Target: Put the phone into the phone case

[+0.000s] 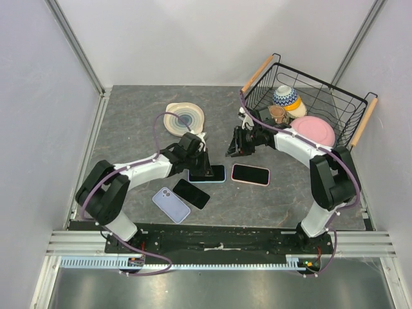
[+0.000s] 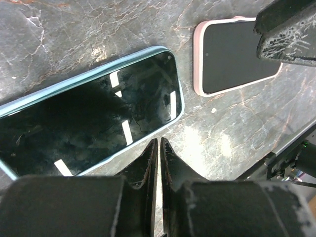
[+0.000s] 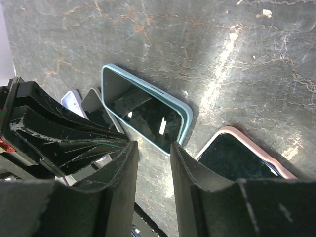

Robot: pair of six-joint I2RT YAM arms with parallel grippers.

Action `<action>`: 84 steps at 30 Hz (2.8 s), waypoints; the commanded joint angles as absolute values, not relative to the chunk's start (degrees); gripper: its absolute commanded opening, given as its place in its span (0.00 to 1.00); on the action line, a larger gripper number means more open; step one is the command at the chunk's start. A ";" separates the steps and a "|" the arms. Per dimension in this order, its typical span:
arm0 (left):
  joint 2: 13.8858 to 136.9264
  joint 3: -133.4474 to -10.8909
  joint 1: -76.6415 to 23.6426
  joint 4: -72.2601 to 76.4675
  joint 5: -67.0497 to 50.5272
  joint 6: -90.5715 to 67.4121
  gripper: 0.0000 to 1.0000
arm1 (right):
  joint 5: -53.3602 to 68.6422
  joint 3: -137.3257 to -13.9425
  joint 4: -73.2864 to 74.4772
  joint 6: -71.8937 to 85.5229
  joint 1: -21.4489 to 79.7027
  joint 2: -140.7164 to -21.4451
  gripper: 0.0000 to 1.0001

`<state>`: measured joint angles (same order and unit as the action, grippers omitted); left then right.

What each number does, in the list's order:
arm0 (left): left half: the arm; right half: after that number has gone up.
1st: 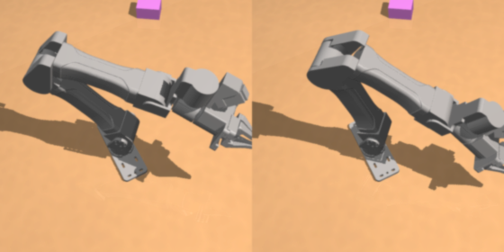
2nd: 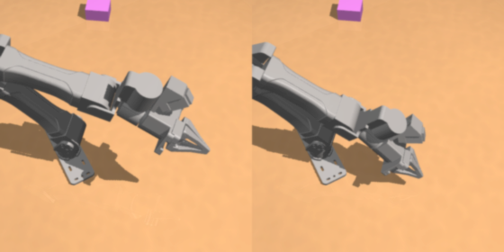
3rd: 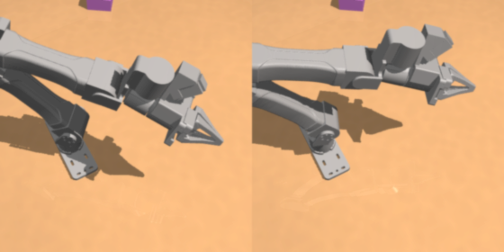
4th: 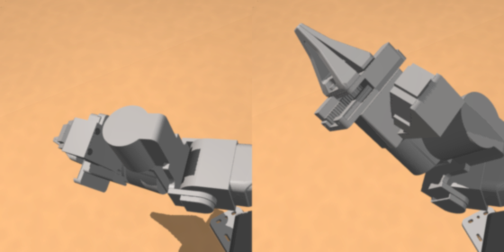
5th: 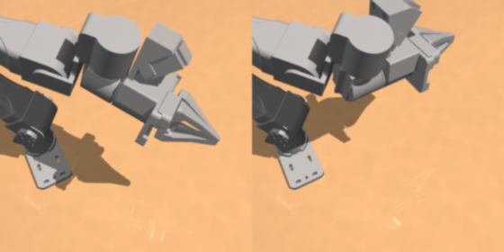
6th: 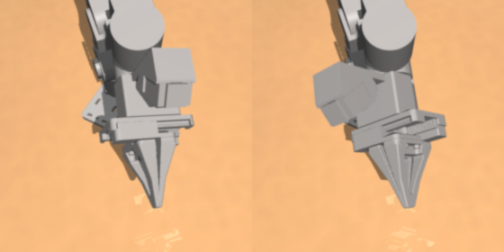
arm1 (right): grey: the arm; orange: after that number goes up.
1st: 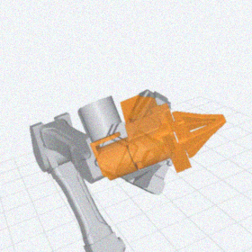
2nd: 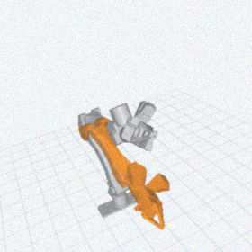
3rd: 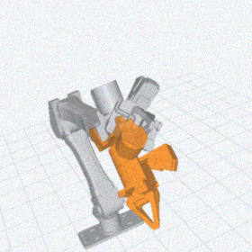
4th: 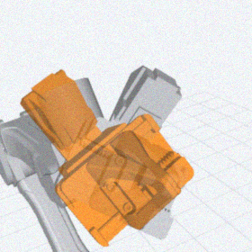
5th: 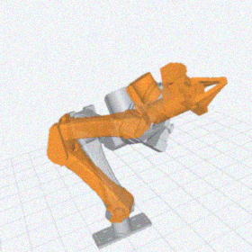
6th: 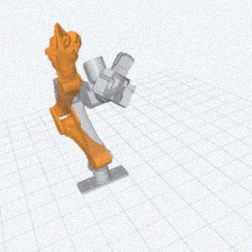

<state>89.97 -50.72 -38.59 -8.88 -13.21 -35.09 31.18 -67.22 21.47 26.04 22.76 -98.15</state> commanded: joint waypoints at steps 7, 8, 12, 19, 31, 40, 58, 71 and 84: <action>99.40 -59.58 -38.50 -12.82 -15.03 -33.75 0.12 | 28.75 -71.63 24.96 20.83 25.84 -107.31 0.40; 100.97 -60.29 -38.50 -13.53 -15.12 -33.23 0.12 | 28.31 -71.89 25.05 20.83 26.45 -107.84 0.40; 104.40 -63.28 -38.50 -17.84 -13.89 -32.17 0.12 | 27.17 -72.86 25.22 21.01 26.89 -111.43 0.39; 107.22 -64.42 -38.50 -19.95 -12.40 -31.90 0.12 | 21.46 -73.65 26.89 19.69 27.33 -113.20 0.36; 114.08 -70.75 -38.50 -28.04 -9.23 -30.76 0.11 | 10.55 -75.15 30.41 18.63 30.23 -116.19 0.34; 116.72 -70.75 -38.41 -29.71 -8.26 -32.17 0.12 | 6.86 -74.62 31.29 19.07 30.85 -118.21 0.34; 119.45 -72.95 -36.74 -32.25 -9.31 -35.33 0.12 | 2.64 -73.65 30.15 20.92 31.38 -121.81 0.31; 108.38 -65.75 -35.16 -24.80 -9.05 -34.45 0.15 | 9.23 -73.65 28.39 20.83 31.29 -119.89 0.09; 89.39 -54.06 -25.51 -11.61 -24.60 -33.84 0.49 | 15.82 -76.82 28.39 21.71 31.20 -106.36 0.49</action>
<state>93.62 -56.62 -30.83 -16.78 -18.52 -35.46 16.56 -76.82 29.85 22.11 31.03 -112.79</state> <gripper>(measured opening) 0.480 0.437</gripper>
